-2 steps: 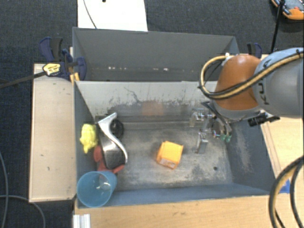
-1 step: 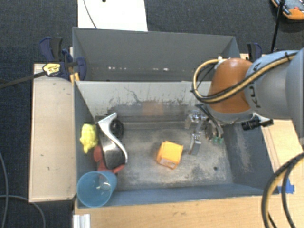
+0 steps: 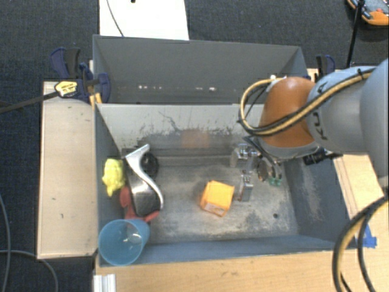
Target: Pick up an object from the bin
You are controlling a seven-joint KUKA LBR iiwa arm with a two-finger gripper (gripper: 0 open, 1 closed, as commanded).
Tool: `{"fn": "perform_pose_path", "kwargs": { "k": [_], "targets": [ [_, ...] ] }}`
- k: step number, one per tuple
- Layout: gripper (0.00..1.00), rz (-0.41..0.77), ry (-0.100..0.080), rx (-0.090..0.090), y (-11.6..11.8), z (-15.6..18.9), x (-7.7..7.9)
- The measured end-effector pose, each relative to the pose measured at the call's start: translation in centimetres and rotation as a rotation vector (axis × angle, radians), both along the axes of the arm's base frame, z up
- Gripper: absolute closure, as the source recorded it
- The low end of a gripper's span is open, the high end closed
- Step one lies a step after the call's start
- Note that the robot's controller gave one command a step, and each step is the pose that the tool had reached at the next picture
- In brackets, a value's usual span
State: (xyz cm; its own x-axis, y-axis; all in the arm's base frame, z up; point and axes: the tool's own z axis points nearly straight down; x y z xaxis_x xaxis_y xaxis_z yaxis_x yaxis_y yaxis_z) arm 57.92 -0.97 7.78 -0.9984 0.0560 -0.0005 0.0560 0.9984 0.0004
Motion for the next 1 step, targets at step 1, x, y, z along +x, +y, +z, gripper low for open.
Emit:
{"fn": "perform_pose_path", "kwargs": {
  "k": [1],
  "targets": [
    [0.00, -0.161, 0.000, 0.000, 1.58, -0.30, -0.31]
  ]
}}
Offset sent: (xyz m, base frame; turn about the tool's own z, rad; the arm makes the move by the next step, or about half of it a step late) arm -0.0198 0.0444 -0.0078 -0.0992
